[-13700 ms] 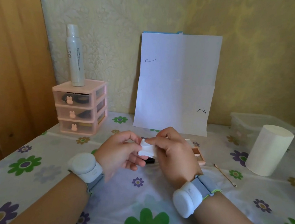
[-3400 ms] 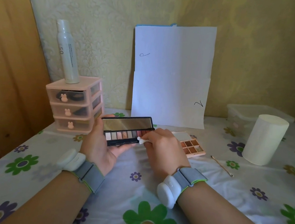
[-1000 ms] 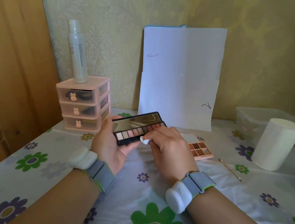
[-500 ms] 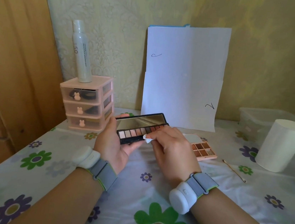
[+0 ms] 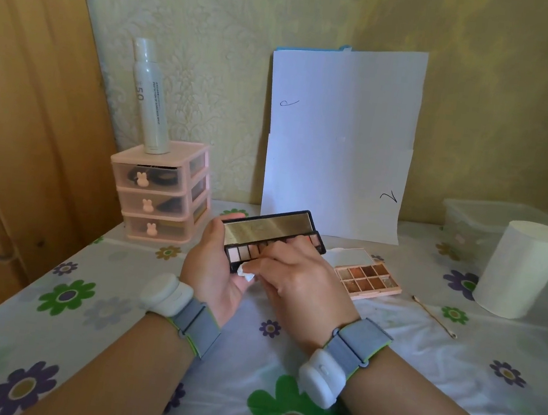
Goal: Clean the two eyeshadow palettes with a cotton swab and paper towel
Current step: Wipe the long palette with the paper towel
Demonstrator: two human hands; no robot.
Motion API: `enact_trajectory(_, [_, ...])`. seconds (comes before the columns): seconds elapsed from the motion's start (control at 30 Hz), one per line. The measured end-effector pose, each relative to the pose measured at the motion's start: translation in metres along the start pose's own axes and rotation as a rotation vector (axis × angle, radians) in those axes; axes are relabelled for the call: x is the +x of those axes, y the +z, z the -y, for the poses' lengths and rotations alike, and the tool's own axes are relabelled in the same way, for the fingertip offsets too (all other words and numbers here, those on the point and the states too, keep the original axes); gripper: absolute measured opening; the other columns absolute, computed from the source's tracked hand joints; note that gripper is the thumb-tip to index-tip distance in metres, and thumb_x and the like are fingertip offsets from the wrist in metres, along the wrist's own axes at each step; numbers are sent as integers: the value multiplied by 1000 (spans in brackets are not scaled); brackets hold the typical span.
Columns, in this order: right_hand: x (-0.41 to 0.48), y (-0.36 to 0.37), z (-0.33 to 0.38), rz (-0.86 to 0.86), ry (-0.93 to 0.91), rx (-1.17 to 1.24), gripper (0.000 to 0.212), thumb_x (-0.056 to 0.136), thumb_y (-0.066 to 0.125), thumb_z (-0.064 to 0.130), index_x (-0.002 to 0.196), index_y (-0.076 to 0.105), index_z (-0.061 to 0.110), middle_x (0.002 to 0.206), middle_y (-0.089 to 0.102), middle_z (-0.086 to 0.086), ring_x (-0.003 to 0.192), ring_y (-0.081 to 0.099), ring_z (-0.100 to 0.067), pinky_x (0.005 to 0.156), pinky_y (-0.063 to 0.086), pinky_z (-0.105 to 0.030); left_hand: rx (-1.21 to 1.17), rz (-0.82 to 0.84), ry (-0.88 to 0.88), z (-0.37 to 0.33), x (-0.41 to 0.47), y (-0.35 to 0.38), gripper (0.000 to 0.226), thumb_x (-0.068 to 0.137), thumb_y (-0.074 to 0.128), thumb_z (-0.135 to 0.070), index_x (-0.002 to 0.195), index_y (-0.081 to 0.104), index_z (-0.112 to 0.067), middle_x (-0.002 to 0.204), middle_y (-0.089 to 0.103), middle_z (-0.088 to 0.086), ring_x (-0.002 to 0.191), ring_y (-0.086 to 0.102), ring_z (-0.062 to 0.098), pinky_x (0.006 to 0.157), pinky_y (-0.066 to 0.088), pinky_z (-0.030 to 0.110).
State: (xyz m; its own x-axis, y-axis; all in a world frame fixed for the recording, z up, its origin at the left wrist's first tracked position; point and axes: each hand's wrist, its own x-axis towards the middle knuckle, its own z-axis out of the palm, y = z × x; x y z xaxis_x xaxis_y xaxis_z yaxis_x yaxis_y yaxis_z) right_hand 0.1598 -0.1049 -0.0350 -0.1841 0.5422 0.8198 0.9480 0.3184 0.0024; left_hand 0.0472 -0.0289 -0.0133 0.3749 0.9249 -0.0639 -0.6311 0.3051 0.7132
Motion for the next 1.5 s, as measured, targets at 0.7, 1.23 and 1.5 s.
enact_trajectory(0.7, [-3,-6,-11,23,20,-40,29,75,76,1,95,76,22,88,66,5,80,57,-23,70,51,-31,-15,78,-83,4,15,-8,29,97,59,-31,120,58,-12,104,57,15,75,62,28,51,50,30])
enact_trajectory(1.23, [1,-6,-1,84,-24,-34,34,69,78,0,95,76,22,92,65,6,79,52,-21,67,44,-25,-38,227,-169,2,19,-14,25,100,50,-31,112,56,-10,87,56,4,60,57,19,39,39,21])
enact_trajectory(1.5, [2,0,10,63,5,23,34,70,74,-1,94,76,22,90,66,5,76,52,-23,67,47,-31,15,47,-92,8,16,-14,22,100,56,-34,92,61,-14,66,62,3,50,61,16,42,48,22])
